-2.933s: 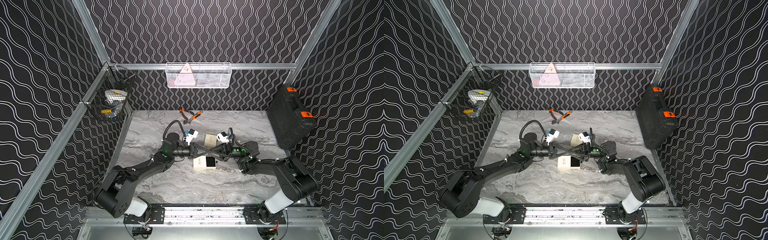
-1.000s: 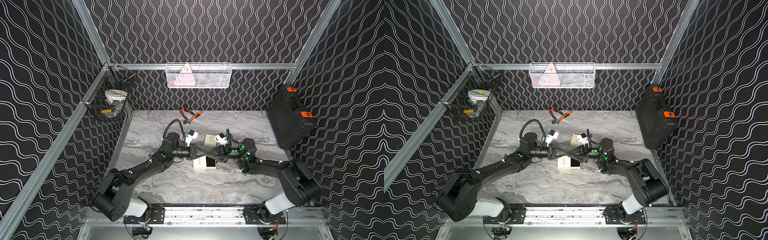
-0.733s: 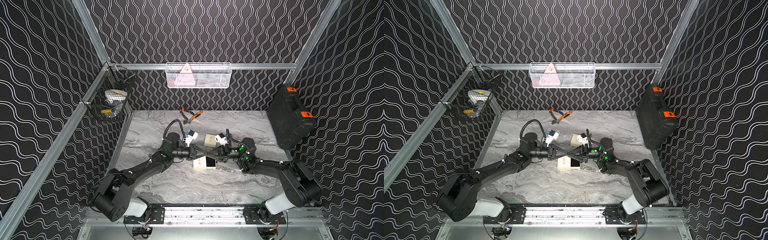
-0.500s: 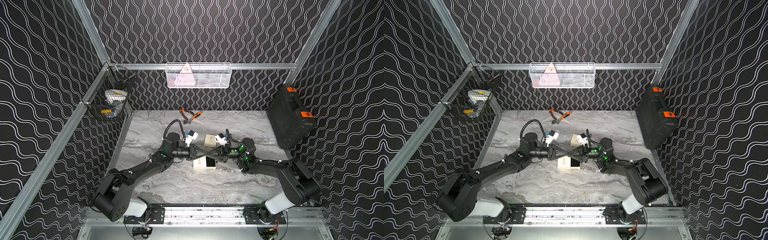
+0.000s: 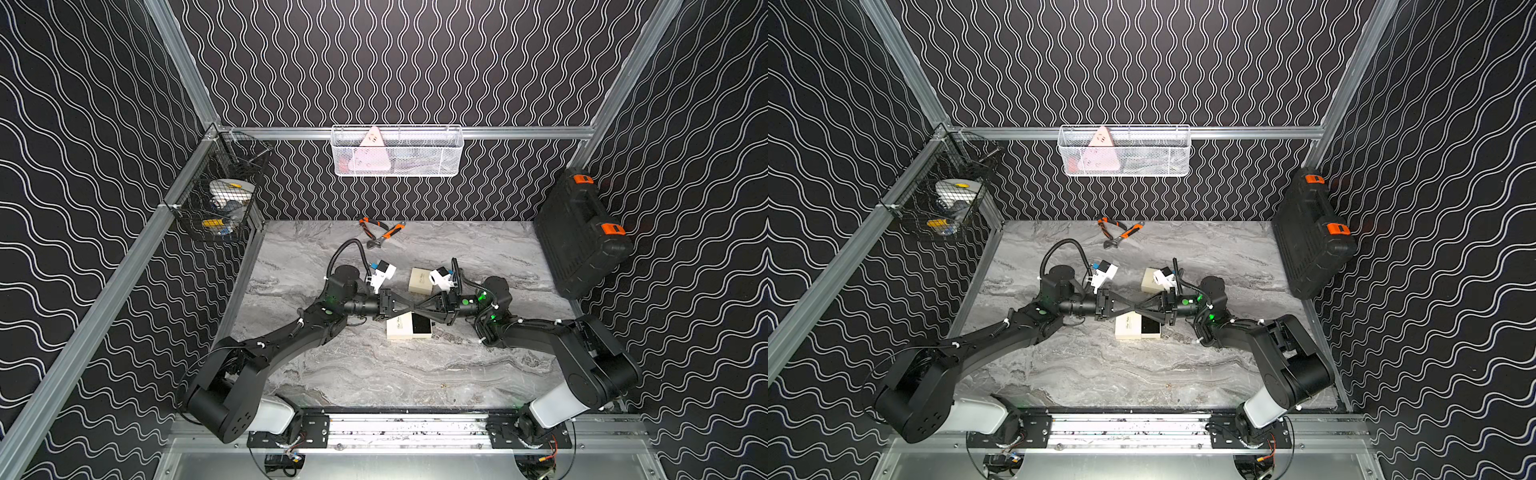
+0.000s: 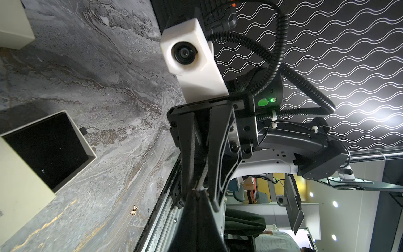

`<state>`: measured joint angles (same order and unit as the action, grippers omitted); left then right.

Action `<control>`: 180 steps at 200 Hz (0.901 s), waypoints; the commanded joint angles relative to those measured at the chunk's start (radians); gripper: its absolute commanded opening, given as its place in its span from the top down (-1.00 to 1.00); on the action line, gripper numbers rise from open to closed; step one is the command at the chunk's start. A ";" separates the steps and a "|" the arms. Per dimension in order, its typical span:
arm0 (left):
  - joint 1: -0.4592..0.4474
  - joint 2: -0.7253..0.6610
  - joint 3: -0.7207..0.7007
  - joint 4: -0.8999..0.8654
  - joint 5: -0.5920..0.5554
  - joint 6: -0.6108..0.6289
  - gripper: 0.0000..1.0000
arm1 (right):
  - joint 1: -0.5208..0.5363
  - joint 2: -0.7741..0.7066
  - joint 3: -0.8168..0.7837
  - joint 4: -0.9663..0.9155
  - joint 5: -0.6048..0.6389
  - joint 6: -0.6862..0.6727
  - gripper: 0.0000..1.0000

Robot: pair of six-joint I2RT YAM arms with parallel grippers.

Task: Place the earrings into the drawer-style jewelry box
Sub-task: Pick up the earring from the center of the board.

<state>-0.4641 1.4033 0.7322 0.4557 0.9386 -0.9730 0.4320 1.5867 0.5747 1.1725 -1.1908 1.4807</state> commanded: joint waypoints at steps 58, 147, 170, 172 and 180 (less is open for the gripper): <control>0.007 -0.070 0.056 -0.282 -0.041 0.210 -0.54 | -0.039 -0.078 0.005 -0.365 0.001 -0.241 0.76; 0.043 -0.059 0.098 -0.594 -0.287 0.409 -0.97 | 0.006 -0.035 0.436 -1.692 0.548 -1.031 0.76; 0.045 -0.033 0.126 -0.670 -0.339 0.458 -0.97 | 0.056 0.035 0.540 -1.796 0.698 -1.069 0.79; 0.045 -0.031 0.127 -0.674 -0.342 0.460 -0.97 | 0.059 0.042 0.548 -1.801 0.707 -1.070 0.79; 0.047 -0.023 0.131 -0.689 -0.354 0.465 -0.97 | 0.069 0.068 0.582 -1.819 0.741 -1.075 0.79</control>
<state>-0.4221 1.3628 0.8440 -0.1371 0.6605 -0.5819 0.4702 1.6016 1.0817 -0.4370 -0.6548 0.5083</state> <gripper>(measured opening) 0.985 0.176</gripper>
